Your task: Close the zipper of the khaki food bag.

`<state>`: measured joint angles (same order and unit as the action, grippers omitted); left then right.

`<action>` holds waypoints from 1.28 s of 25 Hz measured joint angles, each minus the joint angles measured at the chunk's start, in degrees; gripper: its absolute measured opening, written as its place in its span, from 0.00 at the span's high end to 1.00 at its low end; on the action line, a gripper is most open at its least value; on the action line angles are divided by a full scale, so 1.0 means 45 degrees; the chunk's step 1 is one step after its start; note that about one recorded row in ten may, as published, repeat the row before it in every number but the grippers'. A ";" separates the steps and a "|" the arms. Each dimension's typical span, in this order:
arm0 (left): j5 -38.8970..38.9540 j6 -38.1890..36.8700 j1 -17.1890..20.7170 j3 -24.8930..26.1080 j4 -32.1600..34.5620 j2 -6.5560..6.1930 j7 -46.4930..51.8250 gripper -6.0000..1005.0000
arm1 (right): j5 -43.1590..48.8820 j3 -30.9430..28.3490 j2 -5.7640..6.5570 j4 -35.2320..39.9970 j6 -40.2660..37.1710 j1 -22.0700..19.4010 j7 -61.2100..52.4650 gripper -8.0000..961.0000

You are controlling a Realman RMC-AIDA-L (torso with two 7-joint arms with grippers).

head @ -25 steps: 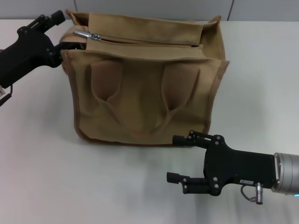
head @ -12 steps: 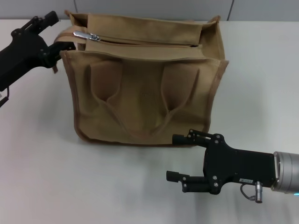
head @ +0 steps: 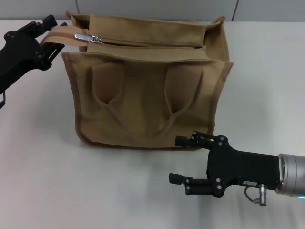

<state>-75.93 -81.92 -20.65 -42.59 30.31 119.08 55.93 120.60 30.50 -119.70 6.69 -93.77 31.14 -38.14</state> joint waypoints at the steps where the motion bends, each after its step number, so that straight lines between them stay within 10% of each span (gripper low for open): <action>1: 0.0006 -0.0010 -0.0001 -0.0001 -0.0057 0.0001 0.0000 0.45 | -0.0027 0.0001 0.0000 -0.0015 0.0000 -0.0002 0.0000 0.17; 11: 0.0164 -0.0108 0.0178 0.0060 -0.0297 -0.0007 -0.0029 0.96 | -0.0125 0.0001 0.0000 -0.0120 -0.0002 -0.0023 0.0012 0.17; 32: 0.0726 -0.1828 0.0052 -0.0010 -0.0595 0.0019 0.0260 0.99 | -0.5214 -0.0155 -0.0038 -0.1319 -0.2188 0.0691 0.1889 0.17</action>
<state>-72.66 -90.14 -20.42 -42.63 27.63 119.16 57.10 97.13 29.80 -119.87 0.76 -103.61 34.25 -29.64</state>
